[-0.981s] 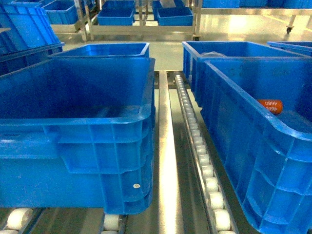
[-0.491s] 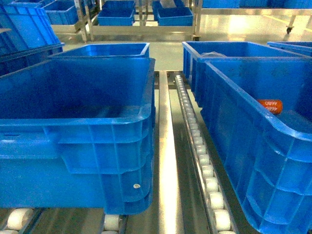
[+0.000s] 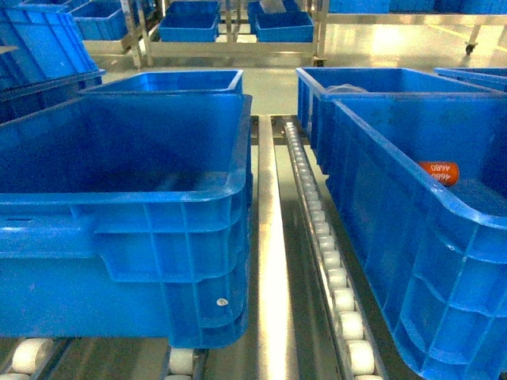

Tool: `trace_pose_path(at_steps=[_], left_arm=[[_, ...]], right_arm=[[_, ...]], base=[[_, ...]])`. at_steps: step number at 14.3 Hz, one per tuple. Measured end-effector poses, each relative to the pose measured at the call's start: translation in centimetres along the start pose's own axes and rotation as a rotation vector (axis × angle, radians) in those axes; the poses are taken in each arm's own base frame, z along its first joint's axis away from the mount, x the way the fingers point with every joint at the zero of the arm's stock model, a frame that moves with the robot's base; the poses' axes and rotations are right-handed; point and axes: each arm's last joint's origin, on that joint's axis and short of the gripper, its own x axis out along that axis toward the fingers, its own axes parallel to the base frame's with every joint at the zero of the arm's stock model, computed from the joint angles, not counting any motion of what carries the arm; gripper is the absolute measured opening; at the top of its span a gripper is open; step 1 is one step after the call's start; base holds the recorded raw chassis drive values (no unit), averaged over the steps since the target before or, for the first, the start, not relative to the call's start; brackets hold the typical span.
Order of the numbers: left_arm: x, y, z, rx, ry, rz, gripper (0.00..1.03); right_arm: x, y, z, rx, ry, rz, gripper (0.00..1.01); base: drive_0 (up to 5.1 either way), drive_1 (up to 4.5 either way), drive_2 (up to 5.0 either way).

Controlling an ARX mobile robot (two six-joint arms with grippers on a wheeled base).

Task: Sort blue parts and orange caps into right shelf containers

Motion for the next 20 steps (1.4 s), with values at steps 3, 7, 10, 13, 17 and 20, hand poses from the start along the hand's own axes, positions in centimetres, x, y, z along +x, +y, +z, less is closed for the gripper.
trace_pose_path(at_steps=[3, 7, 10, 13, 17, 20], left_arm=[[-0.8, 0.0, 0.2, 0.000, -0.003, 0.000, 0.02], [-1.7, 0.0, 0.4, 0.000, -0.012, 0.000, 0.02], [-2.2, 0.0, 0.4, 0.000, -0.013, 0.000, 0.02], [-2.7, 0.0, 0.4, 0.000, -0.014, 0.000, 0.02], [-3.9, 0.0, 0.0, 0.000, 0.006, 0.002, 0.02], [-3.9, 0.0, 0.0, 0.000, 0.002, 0.000, 0.06]], right_arm=[[-0.8, 0.0, 0.2, 0.000, -0.007, 0.000, 0.01], [-1.6, 0.0, 0.3, 0.000, -0.008, 0.000, 0.01], [-2.0, 0.0, 0.3, 0.000, -0.008, 0.000, 0.01], [-2.4, 0.0, 0.2, 0.000, -0.006, 0.000, 0.01], [-3.5, 0.0, -0.1, 0.002, 0.001, 0.000, 0.01], [-3.5, 0.0, -0.1, 0.003, 0.003, 0.000, 0.08]], base=[[0.0, 0.00, 0.0], [0.0, 0.00, 0.0], [0.0, 0.00, 0.0], [0.0, 0.00, 0.0], [0.0, 0.00, 0.0], [0.0, 0.00, 0.0]])
